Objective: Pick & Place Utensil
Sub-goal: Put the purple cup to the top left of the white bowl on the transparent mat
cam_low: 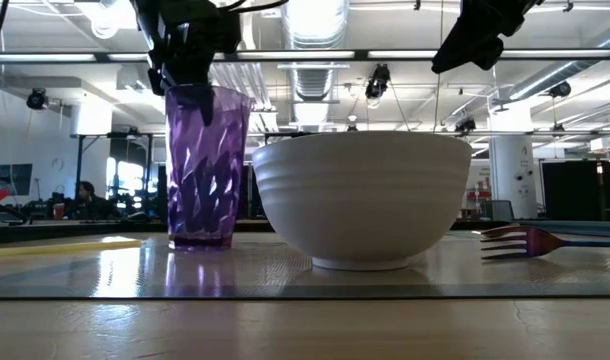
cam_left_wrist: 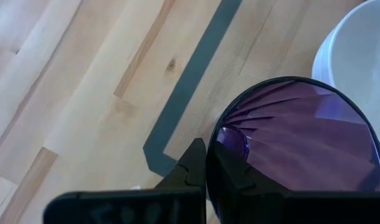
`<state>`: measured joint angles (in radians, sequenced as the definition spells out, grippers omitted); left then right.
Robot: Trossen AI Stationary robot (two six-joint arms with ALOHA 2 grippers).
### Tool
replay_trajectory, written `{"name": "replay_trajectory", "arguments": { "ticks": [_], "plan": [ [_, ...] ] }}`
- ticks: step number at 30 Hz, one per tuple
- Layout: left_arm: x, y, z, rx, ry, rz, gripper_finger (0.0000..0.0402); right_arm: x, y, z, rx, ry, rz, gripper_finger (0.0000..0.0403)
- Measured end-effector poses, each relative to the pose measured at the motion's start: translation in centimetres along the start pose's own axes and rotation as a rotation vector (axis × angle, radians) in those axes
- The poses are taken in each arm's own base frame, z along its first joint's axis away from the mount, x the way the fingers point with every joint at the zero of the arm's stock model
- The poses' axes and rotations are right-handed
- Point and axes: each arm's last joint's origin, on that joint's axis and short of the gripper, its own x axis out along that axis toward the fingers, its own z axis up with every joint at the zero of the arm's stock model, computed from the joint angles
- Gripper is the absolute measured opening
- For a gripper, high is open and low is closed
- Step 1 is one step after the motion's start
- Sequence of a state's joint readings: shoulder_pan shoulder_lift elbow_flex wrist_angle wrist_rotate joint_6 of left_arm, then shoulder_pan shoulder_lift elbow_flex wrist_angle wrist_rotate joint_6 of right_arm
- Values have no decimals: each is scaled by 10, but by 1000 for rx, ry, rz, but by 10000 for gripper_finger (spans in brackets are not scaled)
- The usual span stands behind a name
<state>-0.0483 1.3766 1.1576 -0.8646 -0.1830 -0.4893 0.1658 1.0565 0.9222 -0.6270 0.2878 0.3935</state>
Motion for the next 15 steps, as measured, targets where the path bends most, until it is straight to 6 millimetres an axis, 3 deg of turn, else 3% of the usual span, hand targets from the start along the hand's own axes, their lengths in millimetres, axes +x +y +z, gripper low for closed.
{"name": "replay_trajectory", "arguments": {
  "ticks": [8, 15],
  "plan": [
    [0, 0, 0, 25, -1, 0, 7, 0, 0, 0, 0, 1, 0, 69],
    [0, 0, 0, 44, 1, -2, 36, 0, 0, 0, -1, 1, -1, 65]
  ]
}}
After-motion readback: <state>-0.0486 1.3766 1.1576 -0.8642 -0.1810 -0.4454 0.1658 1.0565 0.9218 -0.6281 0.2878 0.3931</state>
